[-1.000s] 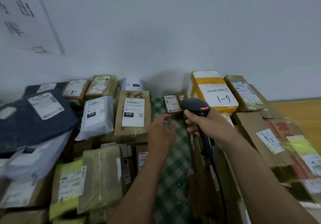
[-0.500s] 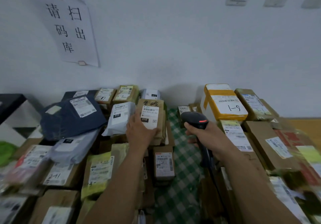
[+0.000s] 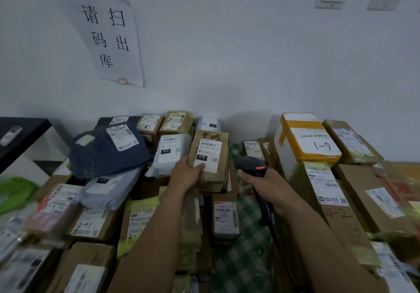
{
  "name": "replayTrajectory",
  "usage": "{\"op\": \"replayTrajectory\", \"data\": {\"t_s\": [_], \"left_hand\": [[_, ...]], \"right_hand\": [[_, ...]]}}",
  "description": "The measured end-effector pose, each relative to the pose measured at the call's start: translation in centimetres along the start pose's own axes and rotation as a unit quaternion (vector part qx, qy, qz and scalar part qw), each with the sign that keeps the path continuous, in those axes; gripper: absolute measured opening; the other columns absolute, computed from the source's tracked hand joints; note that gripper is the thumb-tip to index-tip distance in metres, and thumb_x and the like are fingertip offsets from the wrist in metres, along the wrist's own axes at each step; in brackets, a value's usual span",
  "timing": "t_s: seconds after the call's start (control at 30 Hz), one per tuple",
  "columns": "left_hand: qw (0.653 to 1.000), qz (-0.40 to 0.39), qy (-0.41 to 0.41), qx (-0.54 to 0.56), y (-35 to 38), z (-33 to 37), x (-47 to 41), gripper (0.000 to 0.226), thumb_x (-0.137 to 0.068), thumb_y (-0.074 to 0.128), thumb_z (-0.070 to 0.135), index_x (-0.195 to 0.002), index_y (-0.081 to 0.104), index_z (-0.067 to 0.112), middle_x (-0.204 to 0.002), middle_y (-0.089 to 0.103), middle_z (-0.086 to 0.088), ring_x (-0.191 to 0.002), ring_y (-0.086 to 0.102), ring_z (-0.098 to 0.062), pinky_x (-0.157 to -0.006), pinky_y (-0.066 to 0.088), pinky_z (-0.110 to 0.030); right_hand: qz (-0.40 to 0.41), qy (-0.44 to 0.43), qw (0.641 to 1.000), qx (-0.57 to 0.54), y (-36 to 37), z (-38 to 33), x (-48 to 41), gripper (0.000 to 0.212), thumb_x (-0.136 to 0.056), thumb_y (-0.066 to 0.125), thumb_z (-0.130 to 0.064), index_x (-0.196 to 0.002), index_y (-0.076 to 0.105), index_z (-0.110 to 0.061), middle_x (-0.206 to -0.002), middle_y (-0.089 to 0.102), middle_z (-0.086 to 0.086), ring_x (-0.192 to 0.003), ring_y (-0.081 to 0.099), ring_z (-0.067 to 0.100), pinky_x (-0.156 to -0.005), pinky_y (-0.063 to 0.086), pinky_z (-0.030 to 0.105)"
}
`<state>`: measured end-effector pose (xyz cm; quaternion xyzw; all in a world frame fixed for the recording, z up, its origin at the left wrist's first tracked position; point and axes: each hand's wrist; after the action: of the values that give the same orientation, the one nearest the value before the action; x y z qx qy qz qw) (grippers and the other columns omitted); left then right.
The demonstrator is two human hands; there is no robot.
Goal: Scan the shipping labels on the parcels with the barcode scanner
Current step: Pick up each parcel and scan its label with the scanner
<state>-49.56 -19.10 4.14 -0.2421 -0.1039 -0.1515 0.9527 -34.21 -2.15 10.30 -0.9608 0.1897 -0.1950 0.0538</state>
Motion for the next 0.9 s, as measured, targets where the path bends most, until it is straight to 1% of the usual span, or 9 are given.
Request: {"op": "replayTrajectory", "data": {"t_s": [0.2,0.27,0.33,0.43,0.53,0.6,0.67,0.73,0.9], "left_hand": [[0.982,0.003,-0.048,0.184,-0.8,0.5,1.1,0.042,-0.096,0.072,0.023,-0.137,0.062,0.024,-0.129,0.069,0.001,-0.119,0.063,-0.021,-0.107,0.050,-0.045],[0.965,-0.004,-0.042,0.258,-0.7,1.1,2.6,0.033,-0.096,0.073,0.024,-0.128,0.064,0.031,-0.117,0.072,0.007,-0.113,0.066,-0.017,-0.103,0.054,-0.044],[0.957,-0.013,-0.016,0.291,-0.1,1.7,4.4,0.027,-0.096,0.073,0.025,-0.117,0.064,0.040,-0.116,0.073,0.010,-0.111,0.069,-0.014,-0.097,0.057,-0.042],[0.948,-0.017,0.002,0.318,1.6,2.5,7.3,0.048,-0.090,0.079,0.029,-0.133,0.059,0.037,-0.122,0.072,0.010,-0.108,0.071,-0.012,-0.093,0.061,-0.043],[0.952,-0.041,0.029,0.301,3.0,2.5,9.6,0.056,-0.082,0.086,0.030,-0.127,0.058,0.049,-0.119,0.072,0.017,-0.108,0.069,-0.006,-0.090,0.061,-0.039],[0.960,-0.084,0.052,0.262,3.4,2.5,10.1,0.071,-0.080,0.088,0.030,-0.136,0.050,0.055,-0.126,0.068,0.018,-0.115,0.066,-0.005,-0.096,0.060,-0.041],[0.961,-0.134,0.068,0.231,3.2,2.8,10.3,0.095,-0.080,0.089,0.025,-0.150,0.033,0.058,-0.131,0.067,0.016,-0.119,0.064,-0.006,-0.098,0.059,-0.041],[0.957,-0.166,0.089,0.219,3.2,3.1,10.3,0.099,-0.080,0.088,0.018,-0.150,0.030,0.058,-0.128,0.071,0.014,-0.120,0.066,-0.011,-0.099,0.058,-0.045],[0.956,-0.166,0.118,0.212,3.4,3.2,10.6,0.110,-0.076,0.092,0.017,-0.152,0.024,0.059,-0.131,0.069,0.012,-0.121,0.065,-0.012,-0.099,0.058,-0.049]], "right_hand": [[0.039,-0.023,0.999,-0.006,0.3,0.5,-0.2,0.019,-0.094,0.075,-0.039,-0.112,0.069,-0.036,-0.106,0.077,0.010,-0.104,0.072,0.032,-0.081,0.062,0.039],[0.049,-0.050,0.997,-0.017,0.2,0.1,0.3,0.027,-0.093,0.076,-0.043,-0.118,0.066,-0.042,-0.110,0.077,0.001,-0.105,0.071,0.025,-0.085,0.064,0.040],[0.066,-0.083,0.993,-0.046,0.0,-0.8,1.1,0.028,-0.093,0.075,-0.041,-0.118,0.064,-0.047,-0.111,0.075,-0.012,-0.106,0.069,0.013,-0.076,0.061,0.030],[0.095,-0.130,0.984,-0.082,-0.7,-2.1,2.6,0.019,-0.093,0.076,-0.040,-0.106,0.065,-0.049,-0.100,0.076,-0.021,-0.102,0.070,0.008,-0.079,0.061,0.032],[0.137,-0.142,0.979,-0.048,-1.9,-2.6,4.0,0.012,-0.092,0.075,-0.045,-0.102,0.068,-0.046,-0.095,0.077,-0.015,-0.094,0.072,0.007,-0.088,0.060,0.042],[0.145,-0.141,0.978,-0.043,-2.8,-2.9,5.0,0.016,-0.093,0.074,-0.044,-0.108,0.069,-0.040,-0.098,0.078,-0.004,-0.093,0.074,0.016,-0.085,0.063,0.043],[0.142,-0.140,0.979,-0.039,-3.6,-3.1,6.3,0.029,-0.094,0.073,-0.043,-0.122,0.068,-0.035,-0.107,0.077,-0.001,-0.100,0.073,0.020,-0.068,0.063,0.027],[0.139,-0.142,0.980,-0.024,-4.3,-3.2,7.5,0.034,-0.096,0.071,-0.039,-0.128,0.065,-0.030,-0.113,0.074,-0.005,-0.102,0.068,0.013,-0.054,0.052,0.010],[0.132,-0.140,0.981,-0.014,-4.7,-3.0,9.5,0.026,-0.096,0.071,-0.041,-0.121,0.064,-0.040,-0.105,0.074,-0.013,-0.091,0.069,0.002,-0.058,0.050,0.010]]}}
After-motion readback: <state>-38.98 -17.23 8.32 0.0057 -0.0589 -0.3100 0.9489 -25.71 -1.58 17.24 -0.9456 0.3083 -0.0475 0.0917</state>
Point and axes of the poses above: each hand's wrist, its own x-axis away from the middle knuckle, its own y-axis out of the palm, z = x × y
